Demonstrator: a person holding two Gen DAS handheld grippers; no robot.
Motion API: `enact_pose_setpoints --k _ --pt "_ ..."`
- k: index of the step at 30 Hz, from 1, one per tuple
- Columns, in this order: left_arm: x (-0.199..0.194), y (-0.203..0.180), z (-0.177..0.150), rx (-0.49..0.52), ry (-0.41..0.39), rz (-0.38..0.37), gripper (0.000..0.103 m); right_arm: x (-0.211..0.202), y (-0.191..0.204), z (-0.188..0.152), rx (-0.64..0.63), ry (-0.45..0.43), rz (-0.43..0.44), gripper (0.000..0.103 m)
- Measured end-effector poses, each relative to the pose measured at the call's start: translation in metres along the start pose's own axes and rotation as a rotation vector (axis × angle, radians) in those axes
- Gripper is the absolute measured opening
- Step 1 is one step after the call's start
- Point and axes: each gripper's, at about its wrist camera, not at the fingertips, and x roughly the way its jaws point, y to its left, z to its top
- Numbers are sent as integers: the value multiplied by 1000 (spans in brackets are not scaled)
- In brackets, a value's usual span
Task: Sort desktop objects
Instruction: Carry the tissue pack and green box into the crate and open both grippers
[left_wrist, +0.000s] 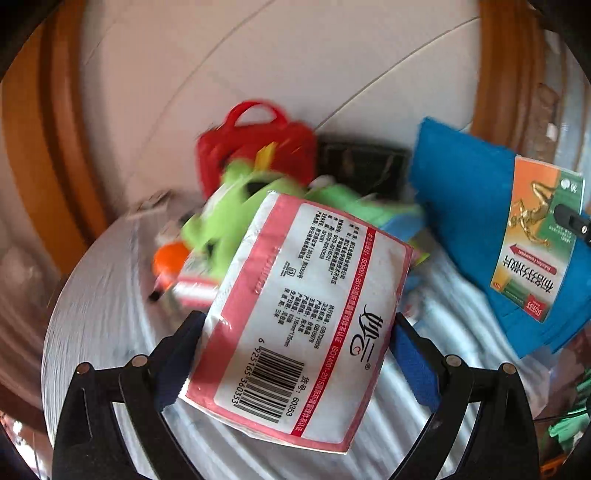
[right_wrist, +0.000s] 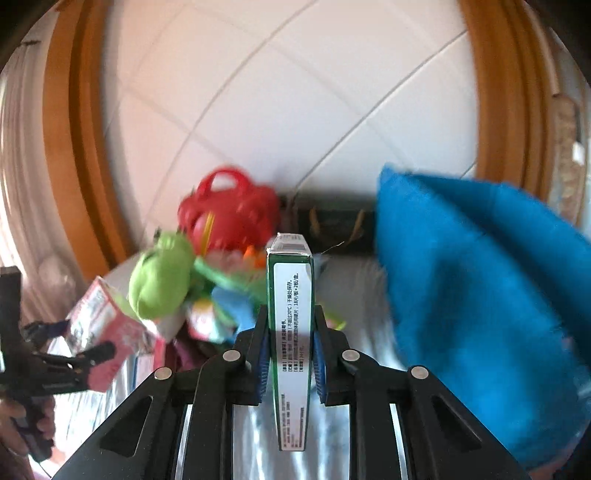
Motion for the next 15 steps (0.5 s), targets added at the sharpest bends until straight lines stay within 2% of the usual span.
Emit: enact_pose_setpoints --k 7,15 --pt "-10 -86 52 80 -89 -97 97 -66 -56 37 26 -145 -76 19" --pt "-11 -199 115 159 -158 -209 97 -109 -138 86 37 -229 -151 19"
